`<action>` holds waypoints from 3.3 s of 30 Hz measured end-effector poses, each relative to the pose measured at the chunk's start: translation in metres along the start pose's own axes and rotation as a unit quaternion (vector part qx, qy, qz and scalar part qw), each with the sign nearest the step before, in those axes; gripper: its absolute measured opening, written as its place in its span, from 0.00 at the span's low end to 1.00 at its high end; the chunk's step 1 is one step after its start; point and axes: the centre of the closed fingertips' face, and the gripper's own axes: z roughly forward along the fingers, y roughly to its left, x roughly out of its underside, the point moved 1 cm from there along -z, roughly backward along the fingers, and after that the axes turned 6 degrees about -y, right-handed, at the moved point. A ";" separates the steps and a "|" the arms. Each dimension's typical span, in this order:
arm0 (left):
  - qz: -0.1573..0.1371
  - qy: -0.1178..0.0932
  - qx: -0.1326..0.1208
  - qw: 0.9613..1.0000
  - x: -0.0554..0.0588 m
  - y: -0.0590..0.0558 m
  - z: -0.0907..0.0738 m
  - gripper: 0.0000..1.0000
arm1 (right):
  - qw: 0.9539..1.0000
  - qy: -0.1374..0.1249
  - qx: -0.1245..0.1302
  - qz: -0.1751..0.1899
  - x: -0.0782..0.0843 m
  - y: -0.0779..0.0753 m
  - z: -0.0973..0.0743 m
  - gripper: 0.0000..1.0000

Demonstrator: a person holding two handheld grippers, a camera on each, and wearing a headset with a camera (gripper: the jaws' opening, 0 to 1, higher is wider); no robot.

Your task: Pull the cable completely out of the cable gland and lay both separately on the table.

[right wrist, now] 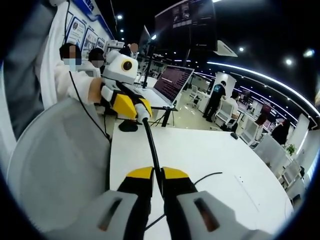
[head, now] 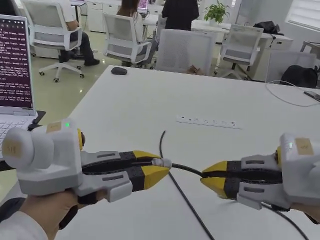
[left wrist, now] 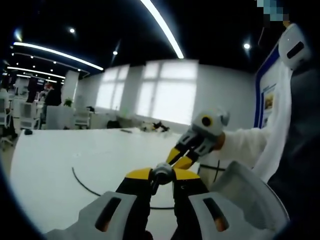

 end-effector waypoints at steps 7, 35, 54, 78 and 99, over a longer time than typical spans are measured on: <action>-0.021 0.007 0.002 1.000 0.002 -0.002 0.000 0.16 | 1.000 0.008 -0.019 0.019 0.010 0.008 0.008 0.05; -0.010 0.020 0.018 1.000 0.007 -0.010 0.004 0.16 | 0.998 -0.020 -0.063 -0.014 -0.016 0.023 0.039 0.05; -0.008 -0.014 -0.027 1.000 -0.007 0.008 -0.005 0.16 | 0.997 0.048 -0.051 -0.033 0.023 0.013 0.047 0.04; -0.035 -0.029 -0.074 0.996 -0.009 0.027 -0.013 0.16 | 0.970 0.195 -0.143 -0.027 0.121 0.052 0.099 0.07; -0.043 -0.008 -0.071 0.997 0.002 0.025 -0.009 0.16 | 0.950 0.255 -0.179 -0.007 0.163 0.068 0.106 0.11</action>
